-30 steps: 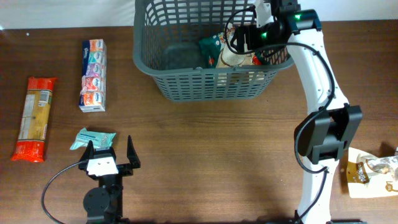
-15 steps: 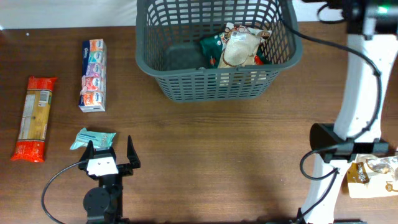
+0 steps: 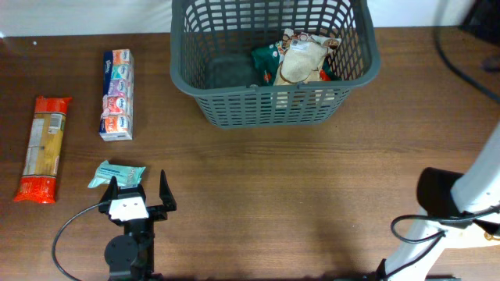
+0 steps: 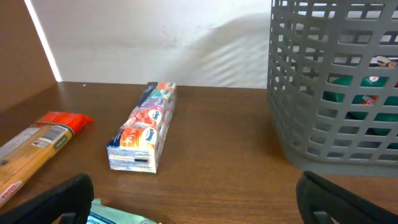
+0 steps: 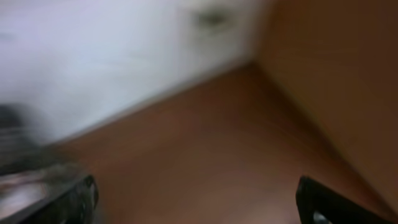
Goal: Pack container
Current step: 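Withdraw the right gripper toward the remaining rice bag, then lower the right gripper onto the second clear rice bag to grasp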
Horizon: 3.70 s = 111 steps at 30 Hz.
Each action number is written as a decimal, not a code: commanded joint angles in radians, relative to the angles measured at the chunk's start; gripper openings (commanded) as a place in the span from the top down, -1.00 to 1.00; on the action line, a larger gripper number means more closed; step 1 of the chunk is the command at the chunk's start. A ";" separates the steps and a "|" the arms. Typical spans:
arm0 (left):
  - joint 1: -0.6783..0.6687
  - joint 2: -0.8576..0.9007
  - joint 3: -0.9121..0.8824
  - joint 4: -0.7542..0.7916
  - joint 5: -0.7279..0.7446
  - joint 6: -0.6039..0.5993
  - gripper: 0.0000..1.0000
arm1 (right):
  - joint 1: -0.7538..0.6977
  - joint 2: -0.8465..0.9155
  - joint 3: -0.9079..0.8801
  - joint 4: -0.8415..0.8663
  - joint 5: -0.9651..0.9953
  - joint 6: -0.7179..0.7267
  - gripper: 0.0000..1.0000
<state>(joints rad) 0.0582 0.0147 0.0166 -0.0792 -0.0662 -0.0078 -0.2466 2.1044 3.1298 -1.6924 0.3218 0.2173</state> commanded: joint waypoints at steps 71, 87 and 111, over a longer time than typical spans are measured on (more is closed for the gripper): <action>-0.003 -0.009 -0.007 0.001 0.011 -0.010 -0.99 | -0.599 -0.236 -1.417 0.133 0.075 0.626 -0.99; -0.003 -0.009 -0.008 0.001 0.011 -0.010 -0.98 | -0.600 -0.236 -1.684 0.318 0.044 0.653 -0.99; -0.003 -0.009 -0.007 0.000 0.011 -0.010 -0.98 | -0.613 -0.236 -1.825 0.636 -0.172 0.348 -0.99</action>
<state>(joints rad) 0.0582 0.0147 0.0166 -0.0792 -0.0658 -0.0078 -0.8402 1.8690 1.3300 -1.0447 0.1539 0.5465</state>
